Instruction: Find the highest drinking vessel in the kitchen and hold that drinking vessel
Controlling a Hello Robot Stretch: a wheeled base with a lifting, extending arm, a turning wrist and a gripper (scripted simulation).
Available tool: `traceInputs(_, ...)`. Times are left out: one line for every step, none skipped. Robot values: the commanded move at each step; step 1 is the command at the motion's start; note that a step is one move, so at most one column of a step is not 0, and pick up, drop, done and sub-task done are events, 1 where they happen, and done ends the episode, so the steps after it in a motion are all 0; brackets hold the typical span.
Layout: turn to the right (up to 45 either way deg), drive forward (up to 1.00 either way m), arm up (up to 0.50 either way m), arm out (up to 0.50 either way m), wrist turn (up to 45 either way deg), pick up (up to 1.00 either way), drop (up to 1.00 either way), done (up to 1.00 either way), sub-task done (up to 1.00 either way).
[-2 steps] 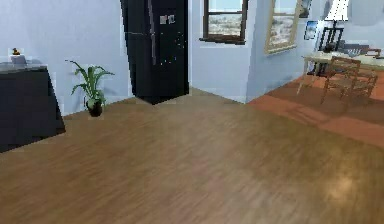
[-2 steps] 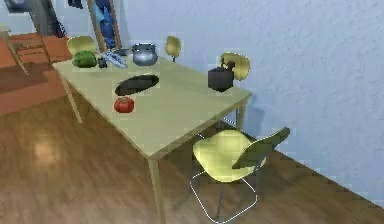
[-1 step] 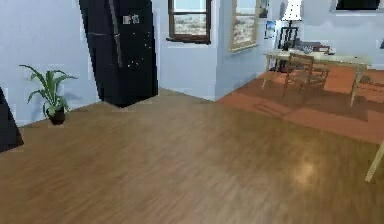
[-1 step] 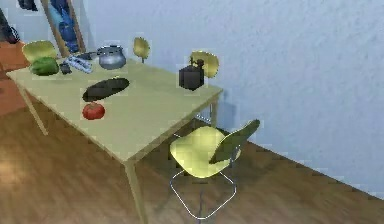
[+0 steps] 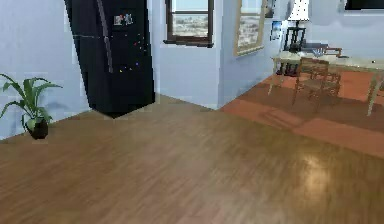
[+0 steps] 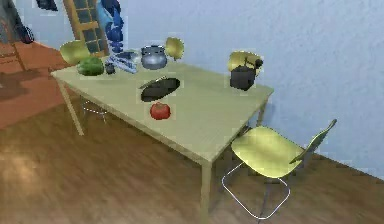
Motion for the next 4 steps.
traceInputs(36.0,0.0,0.0,0.0,0.0,0.0,0.0,0.0,0.0)
traceInputs(0.0,1.0,0.0,0.0,0.0,0.0,0.0,0.0,0.0)
traceInputs(0.0,0.15,0.0,0.0,0.0,0.0,0.0,0.0,0.0)
traceInputs(45.0,0.0,0.0,0.0,0.0,0.0,0.0,0.0,0.0)
